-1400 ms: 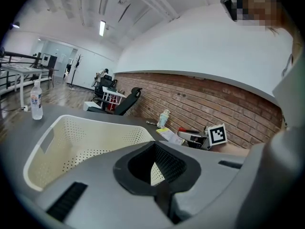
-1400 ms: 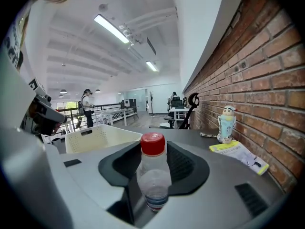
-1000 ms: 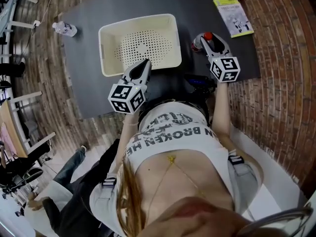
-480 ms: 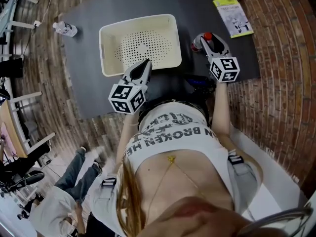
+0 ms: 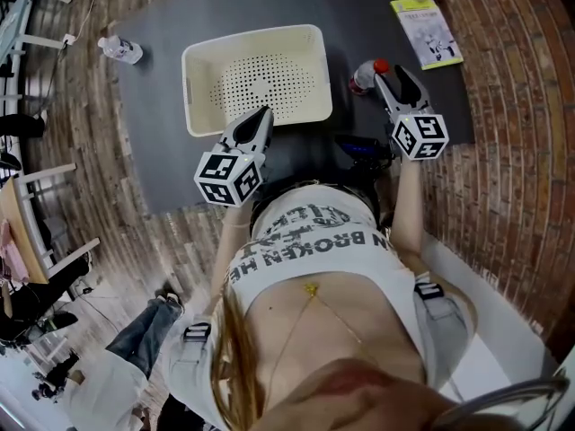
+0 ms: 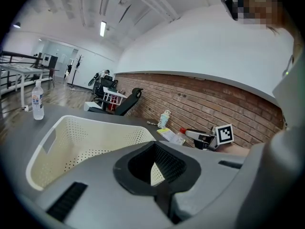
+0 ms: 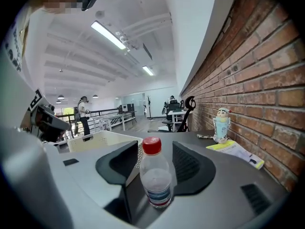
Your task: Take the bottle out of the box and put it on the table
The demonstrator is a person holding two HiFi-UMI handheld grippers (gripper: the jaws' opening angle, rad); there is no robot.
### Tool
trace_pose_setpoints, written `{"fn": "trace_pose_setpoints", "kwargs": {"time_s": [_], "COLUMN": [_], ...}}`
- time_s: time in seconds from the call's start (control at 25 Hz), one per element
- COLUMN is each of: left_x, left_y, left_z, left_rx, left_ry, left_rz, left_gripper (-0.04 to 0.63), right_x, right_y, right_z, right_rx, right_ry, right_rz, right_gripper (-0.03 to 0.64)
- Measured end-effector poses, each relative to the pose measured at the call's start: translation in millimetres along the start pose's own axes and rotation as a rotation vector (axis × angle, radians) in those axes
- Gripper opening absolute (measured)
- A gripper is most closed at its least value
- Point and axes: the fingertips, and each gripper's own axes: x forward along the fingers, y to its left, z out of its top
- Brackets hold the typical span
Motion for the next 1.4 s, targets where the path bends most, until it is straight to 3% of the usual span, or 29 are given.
{"fn": "trace_pose_setpoints", "kwargs": {"time_s": [0.32,0.44,0.56,0.76,0.88,1.16,1.4], "left_x": [1.7,2.2,5.1,9.6,11.9,9.2,-6.0], "left_y": [-1.9,-3.9,-10.4,-24.1,-32.0,-47.3,-49.0], "left_z": [1.7,0.9,0.9,-0.6,-1.8,0.2,26.7], "left_rx": [0.014,0.015,0.025,0.048,0.064,0.122,0.187], "left_ry": [-0.001,0.002,0.000,0.001,0.005,-0.008,-0.084], "left_rz": [-0.011,-0.017,-0.038,-0.079,-0.091,-0.107,-0.088], "left_gripper": [0.000,0.000,0.000,0.000,0.000,0.000,0.000], "right_x": [-23.4,-31.7,-29.6,-18.5,-11.8,-4.3,-4.6], "right_y": [6.8,21.1,49.0,115.9,148.3,209.3,230.3], "right_z": [4.3,10.3,9.3,-7.4,-16.4,3.8,40.8], "right_rx": [-0.015,-0.084,-0.181,-0.242,-0.261,-0.228,-0.240], "right_ry": [0.015,0.006,0.030,0.087,0.103,0.031,-0.055], "right_rz": [-0.026,-0.015,0.083,0.332,0.425,0.560,0.579], "right_gripper": [0.194,0.093,0.023,0.009,0.009,0.009,0.009]}}
